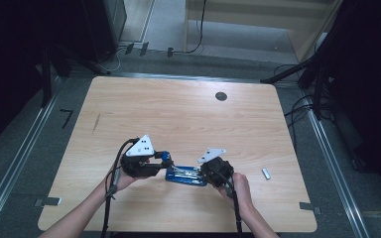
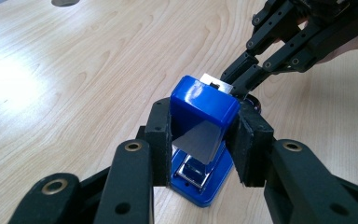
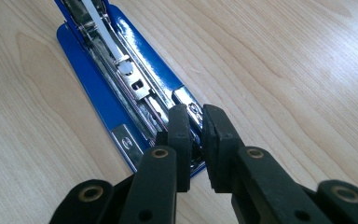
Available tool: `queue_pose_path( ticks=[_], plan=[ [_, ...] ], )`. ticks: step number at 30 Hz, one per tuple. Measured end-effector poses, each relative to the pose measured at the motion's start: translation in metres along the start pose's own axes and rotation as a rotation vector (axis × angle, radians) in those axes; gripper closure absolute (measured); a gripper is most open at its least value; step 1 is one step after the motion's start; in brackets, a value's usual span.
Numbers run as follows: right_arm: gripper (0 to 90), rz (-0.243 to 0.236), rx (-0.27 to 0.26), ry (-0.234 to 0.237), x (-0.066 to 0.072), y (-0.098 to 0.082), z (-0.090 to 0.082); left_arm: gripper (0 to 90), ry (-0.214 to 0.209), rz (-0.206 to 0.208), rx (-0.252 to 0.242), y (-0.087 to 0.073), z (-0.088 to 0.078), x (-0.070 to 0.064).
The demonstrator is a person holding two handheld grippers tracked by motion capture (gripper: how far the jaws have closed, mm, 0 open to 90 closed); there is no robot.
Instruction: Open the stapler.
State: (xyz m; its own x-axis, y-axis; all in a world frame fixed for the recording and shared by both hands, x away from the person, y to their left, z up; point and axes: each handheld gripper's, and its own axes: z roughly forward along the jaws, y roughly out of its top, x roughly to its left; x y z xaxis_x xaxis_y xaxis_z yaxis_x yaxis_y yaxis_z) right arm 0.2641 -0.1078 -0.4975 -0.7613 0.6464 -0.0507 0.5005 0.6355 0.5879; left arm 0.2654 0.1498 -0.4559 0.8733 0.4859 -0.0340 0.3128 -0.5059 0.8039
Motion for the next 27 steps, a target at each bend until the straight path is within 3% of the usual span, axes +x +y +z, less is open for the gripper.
queue_pose_path(
  ticks=[14, 19, 23, 27],
  plan=[
    [79.7, 0.021, -0.036, 0.01, -0.002, 0.002, -0.006, 64.7, -0.004, -0.001, -0.007, 0.0, -0.001, 0.0],
    [86.9, 0.023, -0.126, 0.056, 0.006, 0.01, -0.014, 64.7, -0.007, -0.002, -0.011, 0.001, 0.0, 0.001],
    [89.1, -0.003, -0.21, 0.109, 0.02, 0.022, -0.014, 64.7, -0.012, -0.003, -0.014, 0.0, 0.0, 0.001],
    [89.7, -0.022, -0.256, 0.12, 0.028, 0.031, -0.01, 64.6, -0.012, 0.002, -0.015, 0.0, 0.0, 0.001]
  ],
)
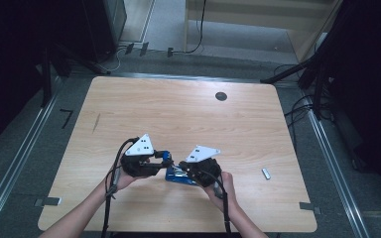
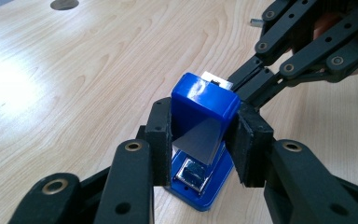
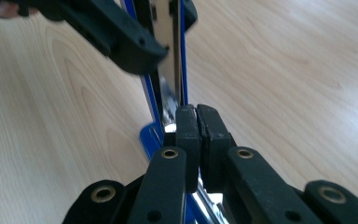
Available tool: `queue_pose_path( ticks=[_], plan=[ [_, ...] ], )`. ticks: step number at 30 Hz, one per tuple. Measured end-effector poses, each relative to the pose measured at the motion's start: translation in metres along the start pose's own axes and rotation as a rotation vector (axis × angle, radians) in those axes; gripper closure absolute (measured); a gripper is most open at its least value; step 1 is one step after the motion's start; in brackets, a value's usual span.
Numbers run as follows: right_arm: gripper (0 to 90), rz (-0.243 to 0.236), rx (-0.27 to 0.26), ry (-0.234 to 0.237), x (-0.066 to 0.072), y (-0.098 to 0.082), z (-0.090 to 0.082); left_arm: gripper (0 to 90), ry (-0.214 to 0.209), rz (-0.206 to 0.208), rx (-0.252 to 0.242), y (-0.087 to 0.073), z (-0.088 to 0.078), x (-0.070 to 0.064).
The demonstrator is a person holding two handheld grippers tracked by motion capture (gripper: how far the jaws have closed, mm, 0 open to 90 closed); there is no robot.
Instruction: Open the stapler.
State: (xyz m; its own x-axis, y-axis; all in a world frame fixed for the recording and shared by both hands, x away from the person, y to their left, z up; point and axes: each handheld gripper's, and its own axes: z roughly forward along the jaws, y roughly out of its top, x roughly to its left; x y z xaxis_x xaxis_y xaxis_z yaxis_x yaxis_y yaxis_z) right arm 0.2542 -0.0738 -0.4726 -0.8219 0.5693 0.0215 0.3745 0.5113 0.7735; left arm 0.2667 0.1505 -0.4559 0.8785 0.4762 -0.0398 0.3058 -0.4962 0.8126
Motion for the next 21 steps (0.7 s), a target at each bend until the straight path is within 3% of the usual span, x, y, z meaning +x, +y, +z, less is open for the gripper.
queue_pose_path(
  ticks=[2, 9, 21],
  plan=[
    [90.0, 0.01, -0.027, 0.017, 0.001, 0.002, 0.002, 64.7, 0.0, -0.001, 0.0, 0.0, 0.0, 0.0],
    [90.0, -0.013, -0.049, 0.018, 0.003, 0.006, 0.009, 64.6, -0.005, 0.004, -0.004, 0.0, 0.0, 0.0],
    [89.9, -0.009, -0.06, 0.061, -0.004, 0.007, 0.012, 64.5, -0.019, -0.004, -0.01, -0.002, 0.0, 0.003]
  ],
)
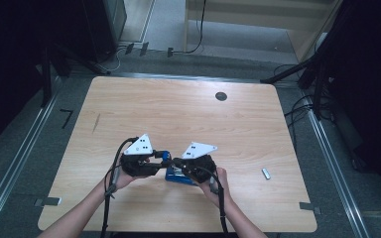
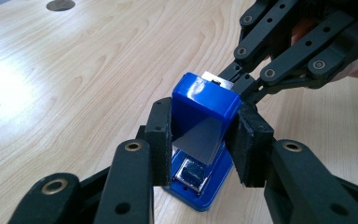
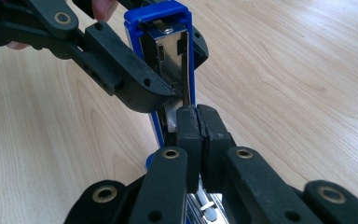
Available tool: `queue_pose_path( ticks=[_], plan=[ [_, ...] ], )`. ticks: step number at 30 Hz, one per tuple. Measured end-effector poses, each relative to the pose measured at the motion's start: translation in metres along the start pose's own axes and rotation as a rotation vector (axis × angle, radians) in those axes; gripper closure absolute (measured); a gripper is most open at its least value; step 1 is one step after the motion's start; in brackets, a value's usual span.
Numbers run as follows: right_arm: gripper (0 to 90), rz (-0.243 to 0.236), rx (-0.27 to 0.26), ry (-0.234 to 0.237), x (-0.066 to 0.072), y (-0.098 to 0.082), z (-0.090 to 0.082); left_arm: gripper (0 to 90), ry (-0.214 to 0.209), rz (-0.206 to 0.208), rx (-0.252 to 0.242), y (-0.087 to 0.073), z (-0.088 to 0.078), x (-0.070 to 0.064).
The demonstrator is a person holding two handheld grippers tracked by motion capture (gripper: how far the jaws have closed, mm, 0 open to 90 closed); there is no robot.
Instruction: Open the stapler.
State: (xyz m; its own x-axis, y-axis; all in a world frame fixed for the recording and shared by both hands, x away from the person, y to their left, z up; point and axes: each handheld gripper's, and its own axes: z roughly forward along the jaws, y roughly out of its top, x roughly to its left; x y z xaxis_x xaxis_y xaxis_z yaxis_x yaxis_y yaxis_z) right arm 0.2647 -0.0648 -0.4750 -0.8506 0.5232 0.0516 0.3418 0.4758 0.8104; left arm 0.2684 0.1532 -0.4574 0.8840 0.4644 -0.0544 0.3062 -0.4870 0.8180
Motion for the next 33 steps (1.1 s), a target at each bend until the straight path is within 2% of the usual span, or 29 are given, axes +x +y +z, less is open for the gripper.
queue_pose_path(
  ticks=[8, 13, 24, 30, 33],
  plan=[
    [88.4, -0.01, -0.001, 0.032, -0.0004, -0.0003, 0.0003, 64.4, 0.0, 0.001, -0.002, 0.0002, 0.0003, -0.0001],
    [89.6, -0.021, 0.014, 0.012, 0.001, 0.0001, 0.0024, 64.4, -0.002, 0.001, -0.005, -0.0001, 0.0004, 0.0001],
    [90.0, -0.032, 0.005, 0.022, -0.0017, -0.0005, 0.0026, 63.1, -0.01, 0.006, -0.004, 0.0017, 0.0021, 0.0017],
    [90.0, -0.04, 0.012, 0.03, -0.001, 0.0, 0.0024, 57.7, -0.017, 0.016, 0.004, 0.0035, 0.0049, -0.0001],
    [90.0, -0.04, 0.01, 0.033, -0.0016, 0.0, 0.0025, 53.3, -0.008, 0.021, -0.019, 0.0073, 0.0006, 0.0006]
  ],
)
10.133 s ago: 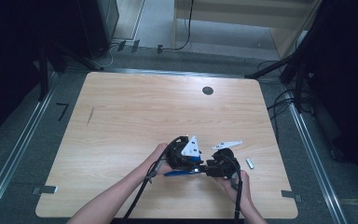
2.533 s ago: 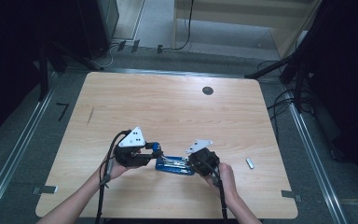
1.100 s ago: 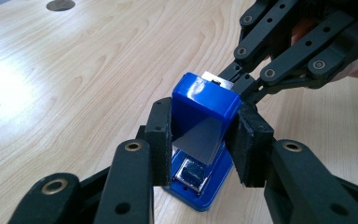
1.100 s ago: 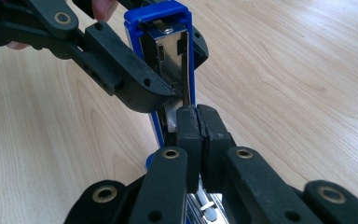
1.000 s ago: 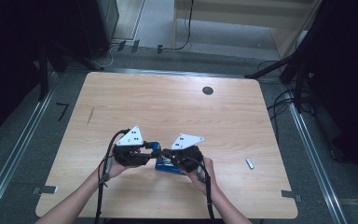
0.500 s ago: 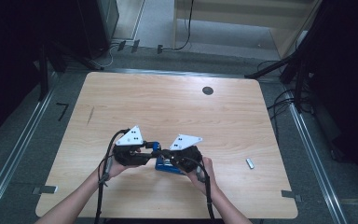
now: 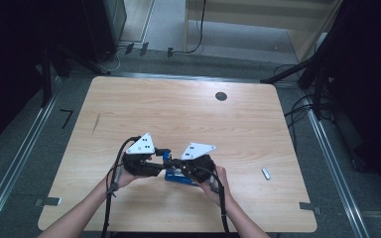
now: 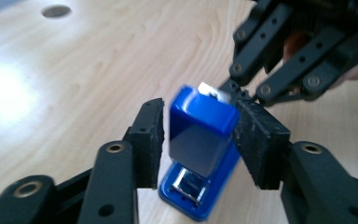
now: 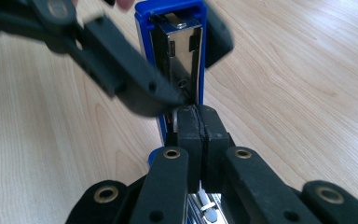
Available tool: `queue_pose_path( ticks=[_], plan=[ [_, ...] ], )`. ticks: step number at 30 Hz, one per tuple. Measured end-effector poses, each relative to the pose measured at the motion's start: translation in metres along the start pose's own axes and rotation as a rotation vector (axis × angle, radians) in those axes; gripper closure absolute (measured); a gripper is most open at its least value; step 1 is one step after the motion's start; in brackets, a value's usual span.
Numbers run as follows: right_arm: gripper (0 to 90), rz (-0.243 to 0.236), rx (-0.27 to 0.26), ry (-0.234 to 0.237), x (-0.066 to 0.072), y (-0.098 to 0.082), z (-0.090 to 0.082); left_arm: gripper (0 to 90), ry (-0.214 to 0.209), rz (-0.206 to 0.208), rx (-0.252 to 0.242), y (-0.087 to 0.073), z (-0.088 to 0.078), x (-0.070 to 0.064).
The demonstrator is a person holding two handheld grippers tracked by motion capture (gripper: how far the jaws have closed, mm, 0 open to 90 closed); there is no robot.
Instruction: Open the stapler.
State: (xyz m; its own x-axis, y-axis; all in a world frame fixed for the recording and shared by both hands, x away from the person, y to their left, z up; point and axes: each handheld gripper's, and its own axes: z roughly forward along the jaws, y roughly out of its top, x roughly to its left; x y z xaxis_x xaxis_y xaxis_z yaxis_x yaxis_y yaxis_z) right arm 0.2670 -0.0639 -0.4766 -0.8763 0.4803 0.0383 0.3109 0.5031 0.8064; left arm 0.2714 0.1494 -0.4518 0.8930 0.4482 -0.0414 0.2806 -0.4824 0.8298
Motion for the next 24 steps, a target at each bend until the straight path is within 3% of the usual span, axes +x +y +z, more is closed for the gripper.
queue_pose_path(
  ticks=[3, 6, 10, 12, 20, 24],
  plan=[
    [90.0, -0.003, 0.0, 0.0, 0.0, 0.0, 0.0, 53.0, 0.01, 0.012, -0.057, 0.009, -0.009, 0.0],
    [90.0, -0.008, -0.002, -0.002, 0.0, 0.0, 0.0, 55.4, 0.023, 0.051, -0.071, 0.018, -0.014, -0.003],
    [90.0, -0.004, 0.0, 0.001, 0.0, 0.0, 0.0, 62.2, 0.036, 0.086, -0.05, 0.02, -0.012, -0.005],
    [90.0, -0.01, 0.0, -0.002, 0.0, 0.0, 0.0, 70.0, 0.026, 0.1, -0.038, 0.019, -0.009, -0.005],
    [90.0, -0.01, 0.015, 0.001, 0.001, 0.001, -0.001, 70.9, 0.023, 0.131, 0.004, 0.021, -0.011, -0.006],
    [87.7, 0.007, 0.05, -0.025, -0.005, -0.003, -0.009, 70.9, 0.027, 0.138, 0.016, 0.021, -0.012, -0.007]
  ],
)
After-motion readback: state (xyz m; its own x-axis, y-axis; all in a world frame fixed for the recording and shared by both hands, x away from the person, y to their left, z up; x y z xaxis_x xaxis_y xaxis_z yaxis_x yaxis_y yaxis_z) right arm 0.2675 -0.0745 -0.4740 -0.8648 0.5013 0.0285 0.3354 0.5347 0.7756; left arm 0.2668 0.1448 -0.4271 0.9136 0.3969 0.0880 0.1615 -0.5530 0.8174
